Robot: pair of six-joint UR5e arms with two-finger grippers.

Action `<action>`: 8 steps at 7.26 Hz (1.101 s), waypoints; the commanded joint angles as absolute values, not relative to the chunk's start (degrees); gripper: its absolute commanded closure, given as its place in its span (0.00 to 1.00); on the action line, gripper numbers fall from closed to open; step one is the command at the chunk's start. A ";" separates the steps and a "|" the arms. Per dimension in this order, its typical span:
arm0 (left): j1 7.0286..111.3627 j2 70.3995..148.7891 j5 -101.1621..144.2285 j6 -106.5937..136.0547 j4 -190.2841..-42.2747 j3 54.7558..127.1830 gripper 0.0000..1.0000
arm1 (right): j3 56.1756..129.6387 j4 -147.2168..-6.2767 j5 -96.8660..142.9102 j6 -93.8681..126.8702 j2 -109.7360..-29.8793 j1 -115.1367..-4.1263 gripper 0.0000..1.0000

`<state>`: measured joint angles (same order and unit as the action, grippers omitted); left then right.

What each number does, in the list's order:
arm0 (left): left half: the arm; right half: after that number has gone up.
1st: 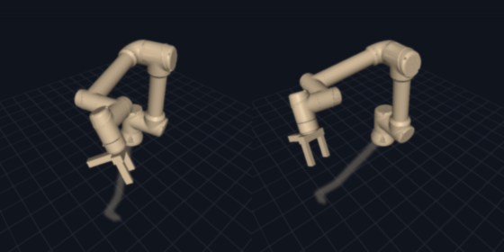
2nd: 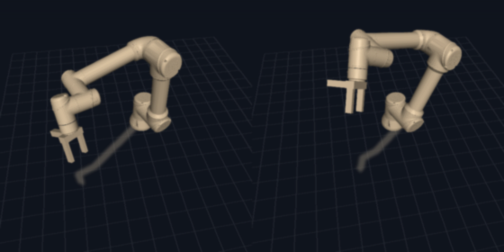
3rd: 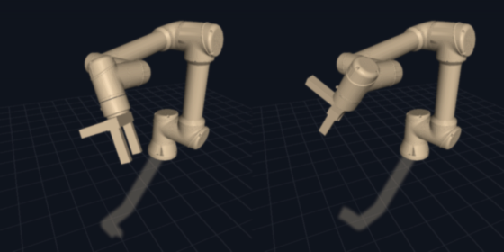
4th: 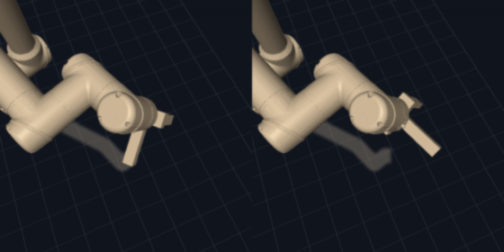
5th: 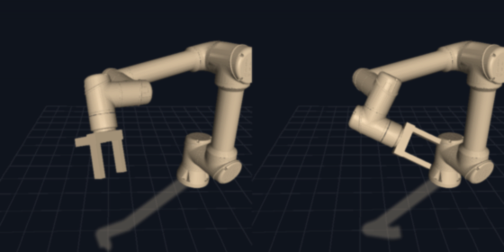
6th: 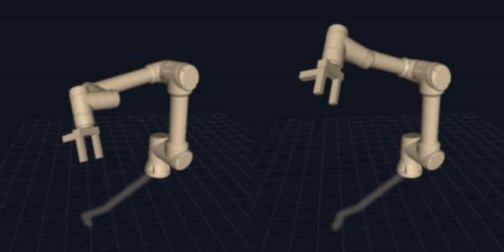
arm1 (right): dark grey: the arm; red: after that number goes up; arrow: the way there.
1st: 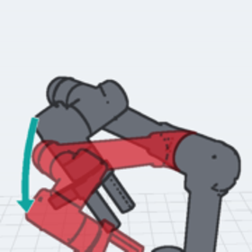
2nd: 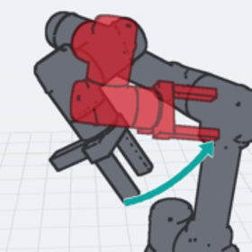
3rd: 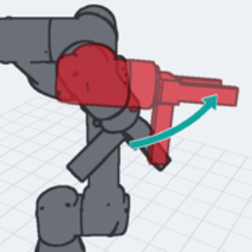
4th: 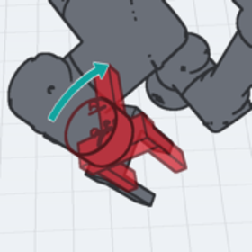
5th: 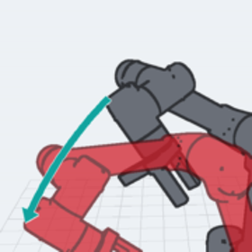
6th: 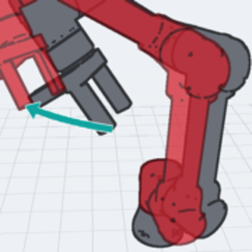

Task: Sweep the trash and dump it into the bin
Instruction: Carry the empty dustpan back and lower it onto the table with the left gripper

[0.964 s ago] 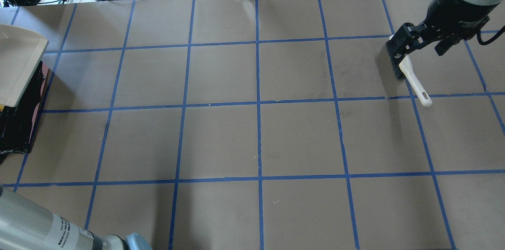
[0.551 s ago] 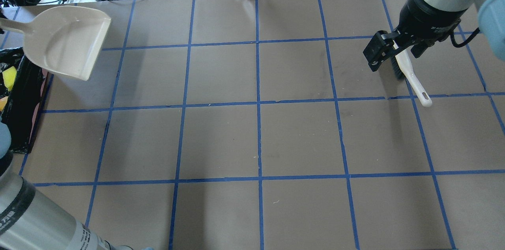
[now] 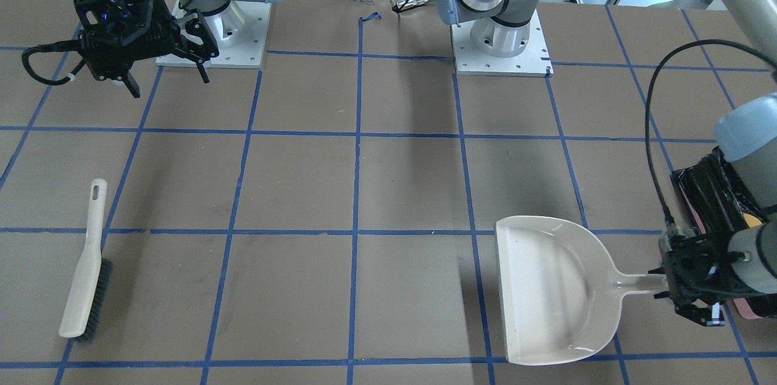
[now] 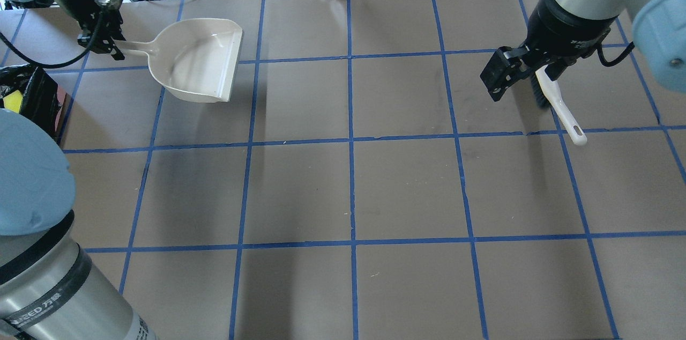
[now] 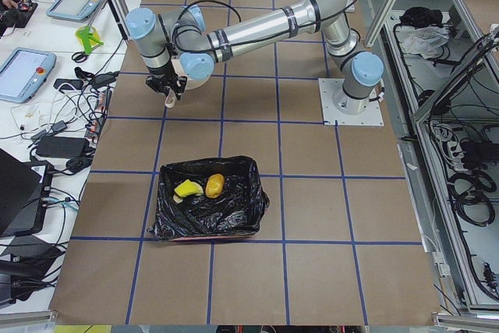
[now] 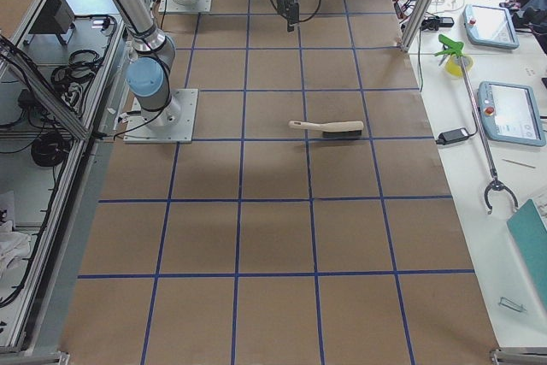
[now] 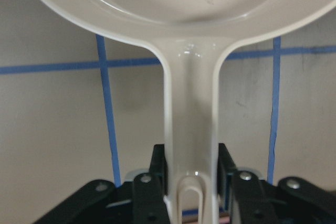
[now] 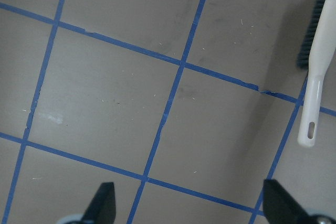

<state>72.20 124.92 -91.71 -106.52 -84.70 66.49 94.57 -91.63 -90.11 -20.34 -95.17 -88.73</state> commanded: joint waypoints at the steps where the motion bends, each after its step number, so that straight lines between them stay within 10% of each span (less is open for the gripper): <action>1: 75.74 126.64 -91.67 -99.86 -76.96 70.91 1.00 | 94.57 -91.58 -90.18 -20.30 -95.01 -89.30 0.00; 8: 78.92 127.70 -91.59 -104.68 -68.20 73.39 1.00 | 94.75 -91.58 -90.35 -20.39 -95.01 -89.30 0.00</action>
